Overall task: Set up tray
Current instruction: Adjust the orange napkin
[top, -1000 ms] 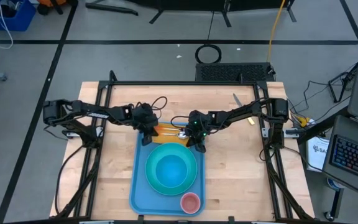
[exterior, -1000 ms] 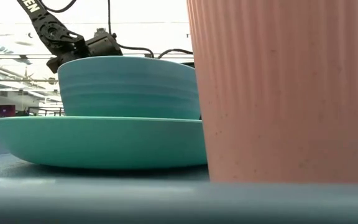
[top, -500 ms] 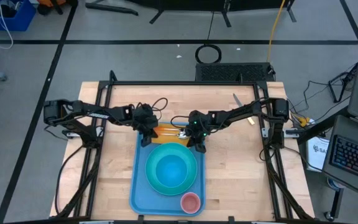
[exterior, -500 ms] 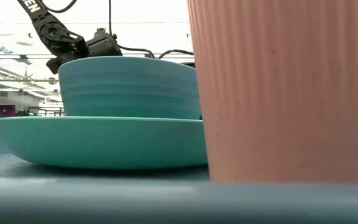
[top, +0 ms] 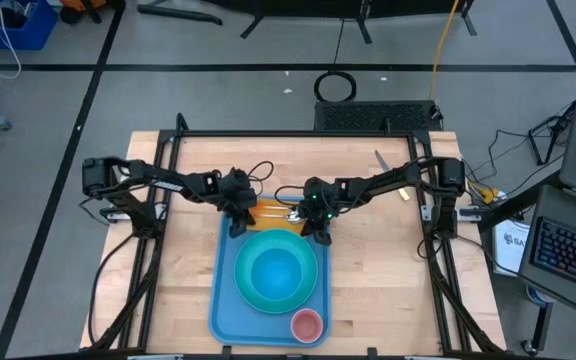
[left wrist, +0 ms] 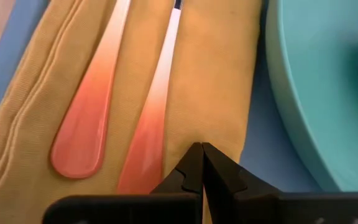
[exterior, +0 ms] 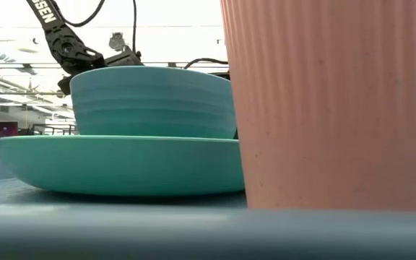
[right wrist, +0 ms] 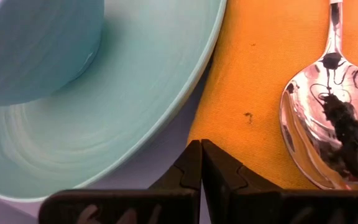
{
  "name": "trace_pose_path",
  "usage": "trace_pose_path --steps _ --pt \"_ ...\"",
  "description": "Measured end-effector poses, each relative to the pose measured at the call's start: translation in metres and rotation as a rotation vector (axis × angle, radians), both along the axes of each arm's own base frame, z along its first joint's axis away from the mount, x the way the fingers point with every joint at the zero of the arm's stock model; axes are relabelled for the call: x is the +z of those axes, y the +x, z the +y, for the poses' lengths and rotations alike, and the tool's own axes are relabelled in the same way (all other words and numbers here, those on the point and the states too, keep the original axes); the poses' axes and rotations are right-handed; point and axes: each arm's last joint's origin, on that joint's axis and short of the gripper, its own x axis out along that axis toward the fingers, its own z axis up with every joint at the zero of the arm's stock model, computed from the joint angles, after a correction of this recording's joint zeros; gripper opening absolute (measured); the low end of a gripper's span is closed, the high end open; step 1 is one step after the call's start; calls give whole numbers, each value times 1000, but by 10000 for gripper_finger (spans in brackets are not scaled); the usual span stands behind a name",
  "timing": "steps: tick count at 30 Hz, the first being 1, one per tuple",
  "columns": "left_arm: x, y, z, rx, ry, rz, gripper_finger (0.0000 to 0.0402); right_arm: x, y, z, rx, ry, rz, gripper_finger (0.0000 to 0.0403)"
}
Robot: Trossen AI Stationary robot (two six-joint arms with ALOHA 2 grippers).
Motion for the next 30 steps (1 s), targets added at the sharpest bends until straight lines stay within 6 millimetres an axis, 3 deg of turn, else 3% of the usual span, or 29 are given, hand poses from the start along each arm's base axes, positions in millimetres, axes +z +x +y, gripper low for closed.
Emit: trace_pose_path --steps 30 --pt "9 3 7 -5 57 -94 4 0 0 0 3 1 0 0"
